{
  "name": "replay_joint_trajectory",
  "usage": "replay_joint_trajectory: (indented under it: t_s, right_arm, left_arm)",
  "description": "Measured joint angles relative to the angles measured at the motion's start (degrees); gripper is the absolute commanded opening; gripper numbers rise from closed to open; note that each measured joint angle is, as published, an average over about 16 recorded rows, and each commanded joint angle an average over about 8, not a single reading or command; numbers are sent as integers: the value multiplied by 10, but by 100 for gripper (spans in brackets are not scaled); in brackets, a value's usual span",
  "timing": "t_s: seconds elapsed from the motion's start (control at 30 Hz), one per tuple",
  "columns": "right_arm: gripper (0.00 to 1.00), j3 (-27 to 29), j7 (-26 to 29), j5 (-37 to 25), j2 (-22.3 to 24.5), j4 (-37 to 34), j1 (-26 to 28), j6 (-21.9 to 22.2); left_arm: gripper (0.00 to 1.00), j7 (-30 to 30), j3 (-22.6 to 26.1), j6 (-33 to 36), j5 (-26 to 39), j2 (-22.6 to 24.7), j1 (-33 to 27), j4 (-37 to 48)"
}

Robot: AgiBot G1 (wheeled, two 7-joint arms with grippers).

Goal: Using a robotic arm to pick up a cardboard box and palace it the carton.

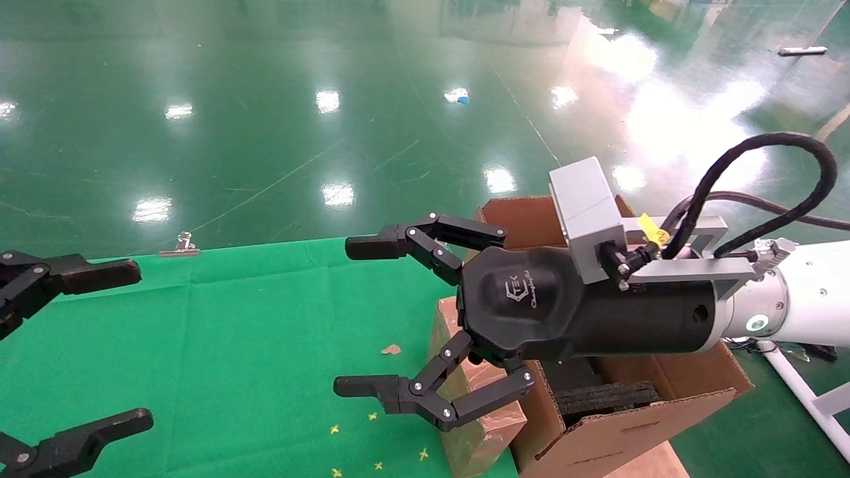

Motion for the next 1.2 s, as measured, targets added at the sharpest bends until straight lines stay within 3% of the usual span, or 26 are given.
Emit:
replay_joint_trajectory:
  t_s: [0.47, 0.8, 0.97, 1.2]
  right_arm:
    - [100, -8, 4, -17, 2, 5, 3, -1]
    - [100, -64, 31, -129, 6, 25, 33, -13]
    - [100, -108, 52, -211, -9, 34, 78, -21]
    - [100, -184, 118, -296, -58, 39, 201, -38]
  left_arm:
    - [100, 0, 0, 0, 0, 0, 0, 0]
    - [100, 0, 1, 0, 0, 0, 0, 1]
    - [100, 1, 1, 0, 0, 0, 0, 1]
    - [100, 1, 1, 0, -1, 0, -1, 1]
